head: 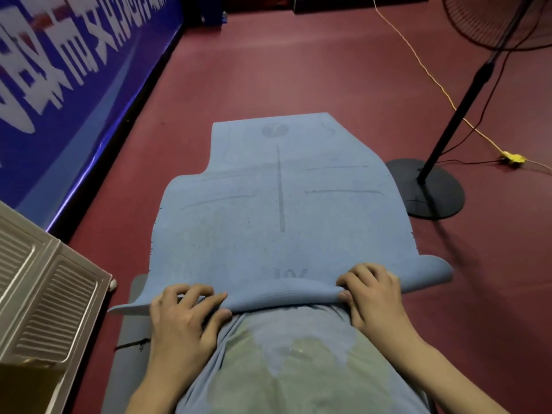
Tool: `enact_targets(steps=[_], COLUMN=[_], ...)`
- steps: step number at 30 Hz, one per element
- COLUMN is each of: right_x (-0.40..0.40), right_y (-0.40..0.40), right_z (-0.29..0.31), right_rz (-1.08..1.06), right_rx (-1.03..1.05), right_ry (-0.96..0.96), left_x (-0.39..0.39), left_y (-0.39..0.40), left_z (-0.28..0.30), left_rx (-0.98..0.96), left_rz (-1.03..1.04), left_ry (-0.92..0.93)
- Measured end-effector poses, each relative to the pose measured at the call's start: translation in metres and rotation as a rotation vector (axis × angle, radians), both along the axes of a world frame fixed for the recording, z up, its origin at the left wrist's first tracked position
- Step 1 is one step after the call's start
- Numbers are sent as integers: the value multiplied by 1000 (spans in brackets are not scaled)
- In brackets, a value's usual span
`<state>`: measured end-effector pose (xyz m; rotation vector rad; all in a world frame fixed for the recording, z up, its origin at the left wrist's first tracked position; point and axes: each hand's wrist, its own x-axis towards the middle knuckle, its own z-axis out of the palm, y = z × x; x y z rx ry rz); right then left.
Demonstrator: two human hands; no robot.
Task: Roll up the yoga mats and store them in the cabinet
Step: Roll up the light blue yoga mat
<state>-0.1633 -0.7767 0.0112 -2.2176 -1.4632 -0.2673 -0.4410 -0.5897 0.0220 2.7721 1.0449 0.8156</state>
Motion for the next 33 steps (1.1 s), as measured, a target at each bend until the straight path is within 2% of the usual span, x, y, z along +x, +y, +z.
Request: enact_targets(steps=[4, 10, 15, 18, 21, 26, 30, 33], right_x=[3, 18, 38, 41, 35, 23, 18, 11], right_y=[2, 13, 25, 1, -15, -12, -14, -16], right_z=[-2, 16, 27, 23, 14, 14, 20, 21], right_rz=[5, 76, 193, 248, 238, 161, 207, 224], right_rx=[16, -51, -197, -202, -136, -45, 9, 43], right_ry=[68, 69, 211, 301, 428, 292, 209, 144], left_x=[12, 21, 19, 18, 22, 30, 25, 26], left_y=[6, 16, 24, 12, -1, 1, -2, 3], left_z=[-3, -5, 3, 11, 7, 12, 8, 8], left_rx=[20, -196, -388, -386, -524, -557, -590, -582], left_rz=[-7, 40, 104, 96, 217, 367, 286, 246], left_ry=[-9, -85, -59, -2, -54, -100, -205, -213])
